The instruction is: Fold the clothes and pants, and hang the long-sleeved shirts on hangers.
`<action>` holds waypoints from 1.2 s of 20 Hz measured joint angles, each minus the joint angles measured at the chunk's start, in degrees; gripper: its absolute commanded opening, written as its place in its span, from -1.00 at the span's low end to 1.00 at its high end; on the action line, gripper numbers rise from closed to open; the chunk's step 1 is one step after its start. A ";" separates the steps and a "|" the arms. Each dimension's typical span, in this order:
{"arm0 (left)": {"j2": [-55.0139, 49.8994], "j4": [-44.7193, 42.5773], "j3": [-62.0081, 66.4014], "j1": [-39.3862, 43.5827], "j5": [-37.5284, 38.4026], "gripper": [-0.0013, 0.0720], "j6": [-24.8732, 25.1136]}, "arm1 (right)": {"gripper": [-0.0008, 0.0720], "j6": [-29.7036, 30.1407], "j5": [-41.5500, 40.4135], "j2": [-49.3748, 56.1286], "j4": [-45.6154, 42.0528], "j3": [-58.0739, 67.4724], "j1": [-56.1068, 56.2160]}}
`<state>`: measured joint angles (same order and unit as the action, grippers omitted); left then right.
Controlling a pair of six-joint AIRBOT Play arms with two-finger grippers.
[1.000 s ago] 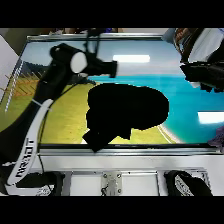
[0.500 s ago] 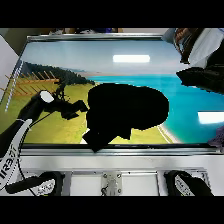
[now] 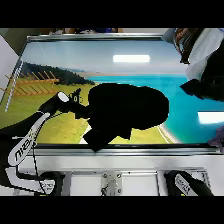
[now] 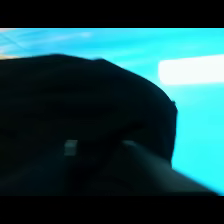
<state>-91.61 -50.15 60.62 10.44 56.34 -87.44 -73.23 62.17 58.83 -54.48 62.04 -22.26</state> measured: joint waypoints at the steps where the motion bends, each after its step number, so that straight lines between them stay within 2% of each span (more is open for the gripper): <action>1: -0.44 -0.42 1.29 -0.07 0.20 -0.91 0.11 | 0.91 -0.81 0.04 1.11 -0.31 -2.12 -1.57; 4: -1.11 -0.90 4.83 -1.01 1.75 -0.91 0.39 | 0.91 -1.90 -1.33 6.14 -0.44 -7.04 -3.45; 8: -1.40 -1.22 7.45 -2.38 3.34 -0.91 0.57 | 0.91 -2.25 -4.48 15.67 1.05 -9.62 -0.70; 9: -1.44 -1.25 7.76 -2.75 3.58 -0.91 0.57 | 0.79 -2.19 -5.70 17.81 2.03 -9.88 0.46; 10: -1.44 -1.25 7.98 -3.08 3.74 -0.91 0.59 | 0.43 -1.90 -7.08 19.52 2.95 -10.05 1.60; 11: -1.44 -1.25 8.13 -3.37 3.85 -0.91 0.59 | -0.08 -1.36 -8.61 20.92 4.00 -10.19 2.80; 12: -1.44 -1.27 8.24 -3.65 4.22 -0.91 0.61 | -0.78 -0.50 -10.03 21.90 4.59 -10.25 3.91; 13: -1.42 -1.27 8.31 -3.93 4.57 -0.91 0.66 | -0.91 0.24 -10.93 22.43 5.14 -10.25 4.70; 16: 0.74 -1.64 9.62 -5.60 4.76 -0.91 0.48 | -0.92 3.08 -11.63 21.38 5.79 -7.78 5.88; 18: 4.61 -2.08 13.81 -7.43 4.81 -0.91 0.31 | -0.92 4.85 -8.98 17.75 6.27 -2.60 5.75; 21: 13.22 -2.62 26.10 -10.23 6.34 -0.91 0.09 | -0.92 6.21 -3.63 8.55 6.60 9.53 5.38; 24: 21.62 -2.69 40.85 -11.67 7.39 -0.91 0.09 | -0.92 6.62 -2.99 -2.16 6.71 21.16 5.16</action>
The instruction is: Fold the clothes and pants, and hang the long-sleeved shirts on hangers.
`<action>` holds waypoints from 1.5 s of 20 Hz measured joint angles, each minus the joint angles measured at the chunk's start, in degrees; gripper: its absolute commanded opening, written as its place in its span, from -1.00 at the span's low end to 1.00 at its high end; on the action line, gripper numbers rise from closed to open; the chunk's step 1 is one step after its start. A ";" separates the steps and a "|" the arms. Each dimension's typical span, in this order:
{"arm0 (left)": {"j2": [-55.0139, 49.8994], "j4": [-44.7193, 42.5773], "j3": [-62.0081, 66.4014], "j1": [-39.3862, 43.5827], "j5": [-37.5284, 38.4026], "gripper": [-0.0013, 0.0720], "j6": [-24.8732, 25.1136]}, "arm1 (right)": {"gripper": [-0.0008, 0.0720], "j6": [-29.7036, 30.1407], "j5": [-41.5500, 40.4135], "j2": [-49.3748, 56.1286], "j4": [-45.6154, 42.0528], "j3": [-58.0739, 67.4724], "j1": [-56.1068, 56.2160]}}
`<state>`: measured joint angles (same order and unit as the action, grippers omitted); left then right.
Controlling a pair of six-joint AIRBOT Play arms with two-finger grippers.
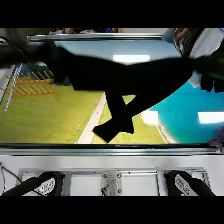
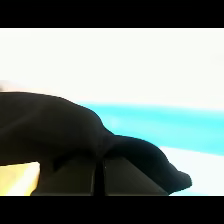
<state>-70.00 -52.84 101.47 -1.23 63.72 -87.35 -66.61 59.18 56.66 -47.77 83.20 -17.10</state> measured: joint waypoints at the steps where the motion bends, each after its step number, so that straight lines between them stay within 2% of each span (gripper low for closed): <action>1: 2.69 0.09 4.66 -0.24 0.15 -0.91 0.00 | -0.92 -0.15 -0.79 -3.30 0.04 2.71 -0.02; 5: 12.39 0.13 12.63 -0.72 -3.21 -0.91 0.26 | -0.92 -3.69 -5.66 -14.19 0.20 8.66 -0.04; 11: 20.22 -1.66 4.20 -0.83 -11.74 -0.91 1.14 | -0.92 -10.14 -7.28 -18.58 0.09 10.51 -0.04; 14: 16.92 -2.64 -1.75 -0.44 -11.76 -0.91 0.85 | -0.92 -12.17 -4.42 -15.80 0.02 10.67 -0.04; 18: 6.78 -2.69 -7.02 2.03 -10.54 -0.91 0.42 | -0.92 -13.38 0.94 -6.54 -0.76 10.64 0.50; 21: -1.81 -3.32 -8.41 3.19 -8.17 -0.91 0.09 | -0.92 -13.29 4.70 0.20 -6.25 9.14 3.34; 24: -8.02 -7.37 -10.14 3.13 -2.34 -0.91 -1.14 | -0.91 -13.20 8.33 2.19 -15.47 1.95 7.91; 25: -9.35 -8.72 -11.52 3.13 -0.81 -0.91 -1.29 | -0.86 -13.62 9.11 2.29 -17.73 -1.88 9.31; 26: -10.64 -9.68 -13.60 3.15 0.63 -0.87 -1.55 | -0.38 -14.08 9.60 2.38 -19.15 -5.99 10.47; 27: -11.76 -10.54 -15.87 3.34 1.77 0.04 -1.57 | 0.53 -14.47 9.86 2.56 -19.74 -10.73 11.45; 28: -12.90 -11.30 -18.45 3.63 2.78 0.96 -1.70 | 0.85 -14.78 10.01 2.82 -19.61 -15.04 12.04; 30: -14.62 -11.91 -22.45 3.93 4.11 0.89 -2.05 | 0.81 -15.17 9.73 3.17 -18.14 -20.94 12.24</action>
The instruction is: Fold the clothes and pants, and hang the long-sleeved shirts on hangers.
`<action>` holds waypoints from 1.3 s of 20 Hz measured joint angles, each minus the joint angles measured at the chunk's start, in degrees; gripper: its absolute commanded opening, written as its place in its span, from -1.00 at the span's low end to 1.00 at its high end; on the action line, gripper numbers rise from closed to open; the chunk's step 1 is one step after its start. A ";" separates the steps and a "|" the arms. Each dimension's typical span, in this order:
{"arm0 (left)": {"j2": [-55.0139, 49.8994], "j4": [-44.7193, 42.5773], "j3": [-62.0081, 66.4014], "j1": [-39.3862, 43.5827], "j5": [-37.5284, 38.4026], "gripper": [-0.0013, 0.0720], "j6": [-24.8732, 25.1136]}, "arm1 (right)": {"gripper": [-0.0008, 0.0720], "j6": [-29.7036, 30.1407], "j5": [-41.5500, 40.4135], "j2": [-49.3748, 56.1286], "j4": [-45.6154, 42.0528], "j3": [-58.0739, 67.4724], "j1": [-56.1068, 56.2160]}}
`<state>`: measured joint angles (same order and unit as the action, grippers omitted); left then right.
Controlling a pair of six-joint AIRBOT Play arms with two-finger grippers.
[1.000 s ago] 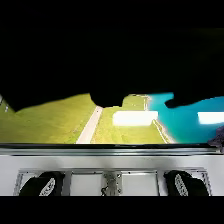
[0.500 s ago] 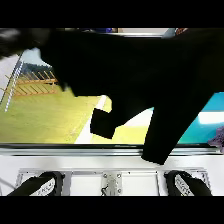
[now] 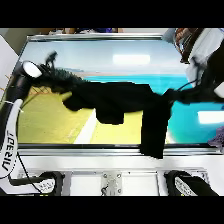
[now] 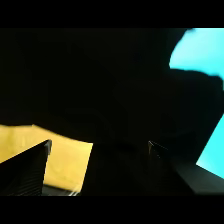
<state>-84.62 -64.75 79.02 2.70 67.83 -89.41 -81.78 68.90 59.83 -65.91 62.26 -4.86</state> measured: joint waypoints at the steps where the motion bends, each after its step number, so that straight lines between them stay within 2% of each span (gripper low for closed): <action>1: -0.42 -0.37 -1.20 -0.15 0.63 0.89 0.00 | 0.81 -0.22 -0.07 0.00 0.85 -1.66 -0.46; 6: 3.30 -0.98 -0.92 -0.96 1.92 0.89 -0.04 | 0.81 -0.79 -0.72 -0.09 2.89 -2.16 -9.77; 9: 7.17 -1.07 -1.27 0.98 1.05 0.89 -0.04 | 0.81 -0.74 -1.77 4.04 3.89 -2.01 -16.65; 13: 10.27 -1.16 -3.72 6.45 -0.35 0.89 -0.07 | 0.81 4.70 -6.19 13.92 10.84 -1.77 -20.55; 19: 11.19 -1.27 -6.75 12.50 -2.71 0.89 -1.64 | 0.81 14.29 -12.52 29.53 24.41 2.56 -18.16; 26: 11.32 -1.29 -7.45 13.84 -3.28 0.89 -2.78 | 0.80 16.85 -15.96 41.81 28.02 9.57 -11.15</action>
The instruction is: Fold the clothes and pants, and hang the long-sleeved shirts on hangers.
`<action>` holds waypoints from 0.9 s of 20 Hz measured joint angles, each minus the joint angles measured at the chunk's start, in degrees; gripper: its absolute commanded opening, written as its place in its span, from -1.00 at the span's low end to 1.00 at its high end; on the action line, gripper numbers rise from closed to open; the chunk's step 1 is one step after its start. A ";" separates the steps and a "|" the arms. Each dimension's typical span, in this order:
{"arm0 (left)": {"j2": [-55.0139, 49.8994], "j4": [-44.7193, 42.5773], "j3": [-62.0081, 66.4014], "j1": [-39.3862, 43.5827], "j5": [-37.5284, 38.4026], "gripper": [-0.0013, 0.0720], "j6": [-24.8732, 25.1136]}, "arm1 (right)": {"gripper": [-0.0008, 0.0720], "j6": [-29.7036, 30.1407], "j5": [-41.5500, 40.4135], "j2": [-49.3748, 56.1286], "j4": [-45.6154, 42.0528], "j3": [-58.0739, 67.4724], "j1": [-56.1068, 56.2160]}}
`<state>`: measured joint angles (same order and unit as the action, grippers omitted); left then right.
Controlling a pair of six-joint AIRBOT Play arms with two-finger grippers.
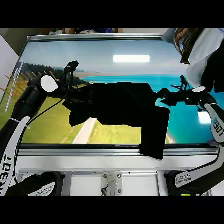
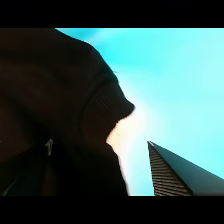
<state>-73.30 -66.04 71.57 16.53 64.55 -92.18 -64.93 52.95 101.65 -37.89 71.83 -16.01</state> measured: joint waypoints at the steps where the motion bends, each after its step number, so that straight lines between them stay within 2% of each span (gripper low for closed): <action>1: 0.00 0.00 0.00 0.04 -0.02 0.89 -0.15 | 0.80 0.02 -0.81 0.63 0.24 0.48 0.83; 2: 0.00 0.02 -0.02 0.07 -0.02 0.89 -0.15 | 0.53 0.04 -1.62 1.14 0.66 0.87 1.60; 4: 0.00 0.02 -0.02 0.09 -0.02 0.89 -0.17 | -0.62 0.17 -3.65 1.88 -0.20 1.29 2.80; 5: 0.00 0.02 -0.02 0.09 -0.02 0.89 -0.35 | -0.88 0.22 -4.00 2.05 -0.20 1.42 3.21; 10: 0.02 -0.22 0.87 -1.53 0.59 0.89 -0.33 | -0.92 0.83 -5.88 -1.53 2.21 4.46 3.56; 14: 0.02 -0.46 6.08 -7.26 1.95 0.89 -0.33 | -0.92 2.08 -4.09 -10.95 2.78 14.10 4.55; 18: 0.02 -0.44 13.81 -14.03 3.08 0.89 -0.31 | -0.92 2.19 -1.44 -22.01 2.73 20.83 13.05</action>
<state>-73.28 -66.48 85.38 2.50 67.64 -92.49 -62.74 51.51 79.64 -35.16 92.66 -2.96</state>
